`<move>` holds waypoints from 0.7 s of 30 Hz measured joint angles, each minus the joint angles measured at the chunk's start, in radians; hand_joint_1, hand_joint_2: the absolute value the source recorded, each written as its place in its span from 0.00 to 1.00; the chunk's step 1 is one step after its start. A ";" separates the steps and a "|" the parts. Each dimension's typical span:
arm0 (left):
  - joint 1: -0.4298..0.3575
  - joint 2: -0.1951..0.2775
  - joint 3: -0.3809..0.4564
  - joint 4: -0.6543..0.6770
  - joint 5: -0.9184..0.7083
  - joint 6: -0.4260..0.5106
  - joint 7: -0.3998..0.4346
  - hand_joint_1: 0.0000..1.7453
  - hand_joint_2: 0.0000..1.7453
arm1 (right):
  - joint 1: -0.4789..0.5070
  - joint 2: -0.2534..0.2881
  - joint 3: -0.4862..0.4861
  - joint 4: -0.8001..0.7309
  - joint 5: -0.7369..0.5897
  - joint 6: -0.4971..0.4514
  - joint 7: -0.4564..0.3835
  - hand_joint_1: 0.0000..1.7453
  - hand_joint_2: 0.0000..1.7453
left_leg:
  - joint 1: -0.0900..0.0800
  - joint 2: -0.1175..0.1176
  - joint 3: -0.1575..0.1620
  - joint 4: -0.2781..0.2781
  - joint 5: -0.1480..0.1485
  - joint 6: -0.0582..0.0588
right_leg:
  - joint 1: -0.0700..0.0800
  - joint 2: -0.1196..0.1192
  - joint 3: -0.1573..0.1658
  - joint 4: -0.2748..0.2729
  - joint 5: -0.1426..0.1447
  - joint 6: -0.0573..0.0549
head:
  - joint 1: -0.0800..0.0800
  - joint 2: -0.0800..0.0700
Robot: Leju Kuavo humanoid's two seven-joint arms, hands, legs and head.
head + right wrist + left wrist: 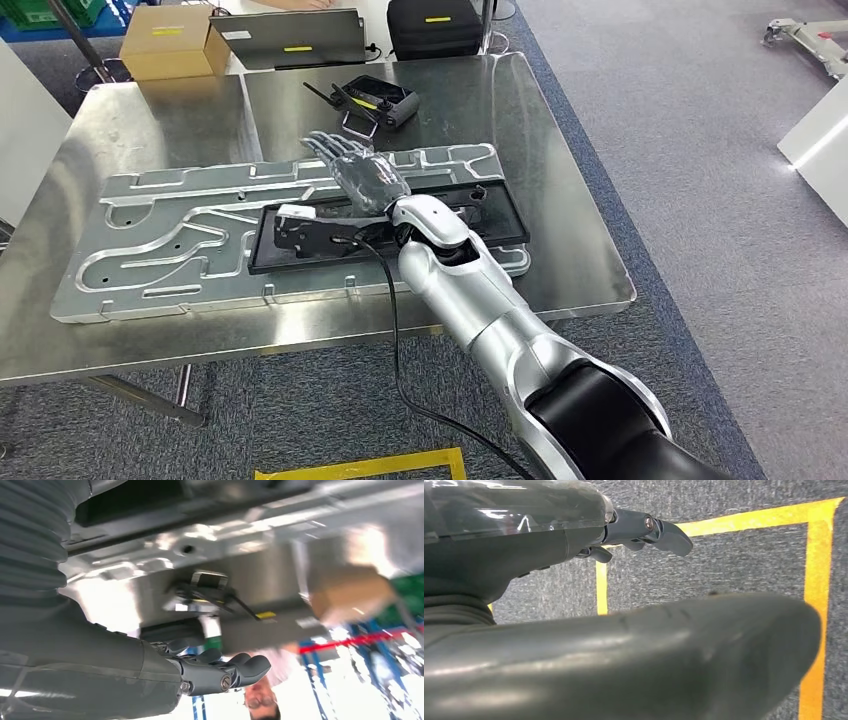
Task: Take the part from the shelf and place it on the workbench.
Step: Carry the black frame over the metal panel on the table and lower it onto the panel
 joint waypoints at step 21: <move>0.006 0.007 0.041 0.000 0.036 0.011 -0.039 0.00 0.00 | 0.408 -0.121 -0.087 -1.009 -0.626 -0.322 -0.270 0.00 0.00 | -0.003 0.000 0.001 0.005 -0.007 0.008 | -0.003 -0.001 0.003 -0.001 -0.003 0.005 | 0.000 0.000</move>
